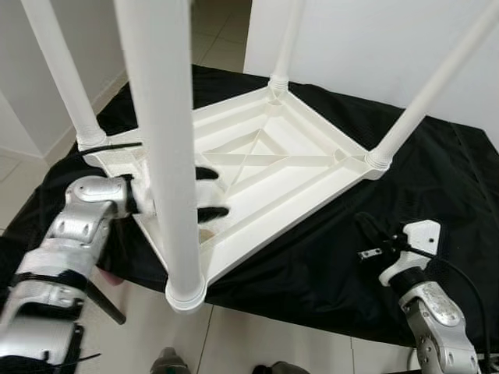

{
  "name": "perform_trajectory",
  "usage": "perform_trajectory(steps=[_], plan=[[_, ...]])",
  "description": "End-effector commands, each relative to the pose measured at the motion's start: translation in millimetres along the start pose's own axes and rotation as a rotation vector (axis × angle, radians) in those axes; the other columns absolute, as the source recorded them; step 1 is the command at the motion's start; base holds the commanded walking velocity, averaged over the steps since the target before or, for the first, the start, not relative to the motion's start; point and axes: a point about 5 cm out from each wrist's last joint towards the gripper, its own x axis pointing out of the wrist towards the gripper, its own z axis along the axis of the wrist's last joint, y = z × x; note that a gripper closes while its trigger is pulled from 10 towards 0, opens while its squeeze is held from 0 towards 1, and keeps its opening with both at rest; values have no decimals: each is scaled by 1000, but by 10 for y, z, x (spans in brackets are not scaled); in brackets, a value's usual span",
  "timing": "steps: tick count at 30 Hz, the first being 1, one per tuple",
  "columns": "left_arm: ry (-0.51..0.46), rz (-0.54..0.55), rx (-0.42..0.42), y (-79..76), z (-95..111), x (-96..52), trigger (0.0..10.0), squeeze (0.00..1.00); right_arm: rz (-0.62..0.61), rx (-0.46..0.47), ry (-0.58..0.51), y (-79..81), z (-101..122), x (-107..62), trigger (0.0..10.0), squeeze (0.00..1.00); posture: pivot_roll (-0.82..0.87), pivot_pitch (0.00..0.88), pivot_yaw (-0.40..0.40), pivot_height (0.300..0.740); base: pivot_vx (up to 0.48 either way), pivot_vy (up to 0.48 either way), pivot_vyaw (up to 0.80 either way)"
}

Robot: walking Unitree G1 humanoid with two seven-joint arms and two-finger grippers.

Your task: Building children table

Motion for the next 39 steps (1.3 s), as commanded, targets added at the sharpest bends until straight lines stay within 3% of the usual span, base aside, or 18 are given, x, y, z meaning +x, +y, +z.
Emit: perform_trajectory(steps=[1, 2, 3, 5, 9, 11, 14, 18, 22, 27, 30, 35, 37, 39], plan=[[-23, 37, -14, 23, 34, 6, 10000, 0, -8, -5, 9, -7, -12, -17, 10000, 0, 83, 43, -69, 740, 0, 0, 0], [-77, 121, -38, 33, 86, 79, 10000, 0, -11, -1, 6, 7, -13, -6, 10000, 0, 85, 47, -71, 740, 0, 0, 0], [-77, 121, -38, 33, 86, 79, 10000, 0, -11, -1, 6, 7, -13, -6, 10000, 0, 85, 47, -71, 740, 0, 0, 0], [-139, 289, -76, 69, 209, 209, 10000, 0, -18, 2, -1, 8, -3, 29, 10000, 0, 90, 51, -74, 740, 0, 0, 0], [-159, 344, -96, 85, 254, 235, 10000, 0, -21, 3, -4, 11, 1, 39, 10000, 0, 93, 53, -76, 740, 0, 0, 0], [-201, 461, -133, 80, 378, 331, 10000, 0, -24, 11, -8, 42, -1, 71, 10000, 0, 96, 59, -78, 740, 0, 0, 0], [-212, 504, -151, 66, 429, 363, 10000, 0, -26, 14, -9, 60, -3, 78, 10000, 0, 97, 61, -77, 740, 0, 0, 0], [-202, 695, -287, 17, 444, 473, 10000, 0, -26, 27, -12, 131, -9, 109, 10000, 0, 97, 73, -80, 740, 0, 0, 0], [-207, 767, -346, -65, 454, 557, 10000, 0, -29, 29, -12, 134, -11, 119, 10000, 0, 96, 79, -79, 740, 0, 0, 0], [-216, 787, -378, -138, 496, 627, 10000, 0, -32, 30, -13, 135, -7, 128, 10000, 0, 98, 84, -79, 740, 0, 0, 0], [-246, 750, -420, -274, 595, 764, 10000, 0, -30, 33, -13, 152, -7, 140, 10000, 0, 100, 89, -79, 740, 0, 0, 0], [-256, 734, -443, -331, 636, 818, 10000, 0, -29, 35, -14, 162, -7, 150, 10000, 0, 100, 91, -80, 740, 0, 0, 0], [-272, 636, -475, -530, 742, 969, 10000, 0, -24, 39, -20, 197, -6, 194, 10000, 0, 102, 94, -81, 740, 0, 0, 0], [-276, 588, -475, -616, 780, 1023, 10000, 0, -23, 38, -23, 211, -8, 213, 10000, 0, 101, 92, -79, 740, 0, 0, 0]])
